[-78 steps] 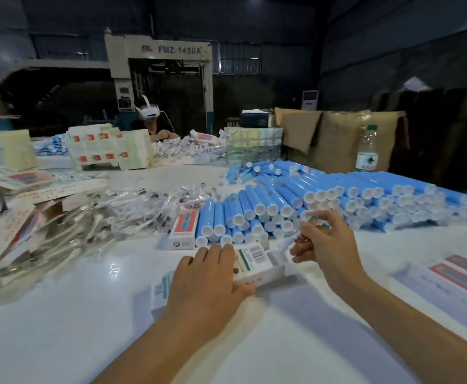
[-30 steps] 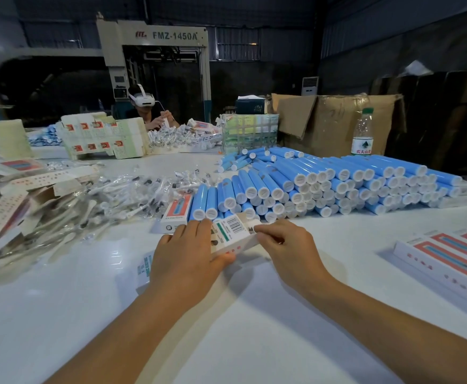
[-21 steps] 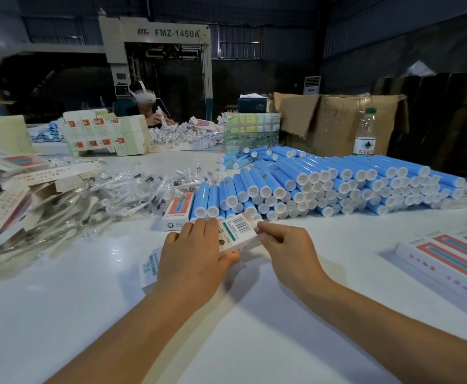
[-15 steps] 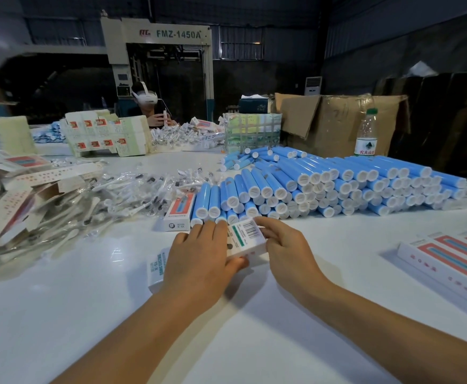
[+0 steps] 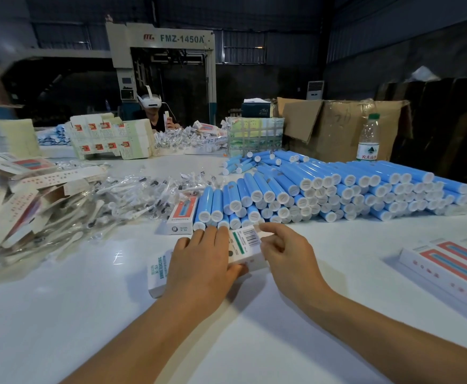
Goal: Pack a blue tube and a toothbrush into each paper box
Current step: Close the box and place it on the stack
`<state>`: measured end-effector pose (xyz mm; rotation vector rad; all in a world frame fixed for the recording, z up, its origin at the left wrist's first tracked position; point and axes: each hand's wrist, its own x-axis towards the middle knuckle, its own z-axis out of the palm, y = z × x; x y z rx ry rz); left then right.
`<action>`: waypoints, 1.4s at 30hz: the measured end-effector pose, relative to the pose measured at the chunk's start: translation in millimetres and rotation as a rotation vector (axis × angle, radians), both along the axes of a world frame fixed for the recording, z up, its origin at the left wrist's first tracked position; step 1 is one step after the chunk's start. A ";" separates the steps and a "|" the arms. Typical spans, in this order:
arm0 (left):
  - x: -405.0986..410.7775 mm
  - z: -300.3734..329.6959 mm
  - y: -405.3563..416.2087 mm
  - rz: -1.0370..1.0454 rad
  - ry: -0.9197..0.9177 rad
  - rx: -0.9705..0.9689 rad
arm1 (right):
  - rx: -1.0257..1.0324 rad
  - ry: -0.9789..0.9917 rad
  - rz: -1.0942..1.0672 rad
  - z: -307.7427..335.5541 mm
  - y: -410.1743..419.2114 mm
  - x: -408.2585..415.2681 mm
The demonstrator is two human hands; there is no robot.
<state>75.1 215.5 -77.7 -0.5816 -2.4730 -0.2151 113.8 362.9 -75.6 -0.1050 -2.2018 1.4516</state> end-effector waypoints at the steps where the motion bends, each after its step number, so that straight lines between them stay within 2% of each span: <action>1: 0.1 0.4 0.3 0.001 0.001 0.003 | -0.029 -0.008 0.006 1.6 0.6 -0.8; 7: 4.7 1.6 1.3 -0.016 0.001 -0.035 | -0.217 -0.190 0.065 8.9 5.1 -5.2; 12: 8.5 2.1 2.8 -0.008 0.009 -0.057 | -0.208 -0.172 0.042 10.7 1.4 -3.6; 17: 12.1 0.3 7.7 0.011 0.020 -0.077 | -0.092 -0.122 -0.005 5.7 -3.5 -4.4; 22: 12.6 -0.2 12.2 0.020 0.017 -0.103 | -0.080 -0.154 -0.034 5.4 -4.4 -5.4; 24: 11.4 0.7 10.6 0.014 0.015 -0.088 | 0.026 -0.128 -0.028 7.1 -2.7 -3.6; 27: 8.6 3.3 7.1 0.015 0.014 -0.054 | 0.414 -0.003 -0.144 9.9 7.0 -3.4; 28: 7.3 3.6 6.0 0.019 0.012 -0.037 | 0.416 0.044 -0.170 11.1 9.9 -3.7; 29: 6.4 3.9 5.2 0.026 0.010 -0.021 | 0.315 0.032 -0.161 12.6 11.0 -3.8; 30: 6.1 4.2 4.8 0.030 0.014 -0.008 | 0.115 -0.023 -0.121 14.0 11.8 -4.9; 33: 8.3 5.8 5.4 0.019 0.008 -0.007 | -0.741 -0.267 0.152 16.7 11.2 -8.0; 34: 8.5 5.2 5.8 0.014 0.007 -0.021 | -0.944 -0.322 0.254 18.5 11.0 -7.4; 35: 9.1 4.9 6.1 0.012 0.008 -0.038 | -1.026 -0.356 0.310 20.2 11.3 -6.9; 37: 10.2 3.0 6.1 0.006 0.010 -0.067 | -1.006 -0.353 0.317 19.1 10.9 -7.5; 39: 11.1 1.5 6.5 -0.001 0.021 -0.098 | -0.879 -0.282 0.220 16.1 8.4 -8.3; 40: 11.3 1.2 7.2 -0.001 0.032 -0.109 | -0.754 -0.241 0.159 14.6 6.0 -7.4; 42: 15.0 3.5 11.4 -0.001 0.035 -0.106 | -0.352 -0.182 0.037 13.5 0.2 -3.6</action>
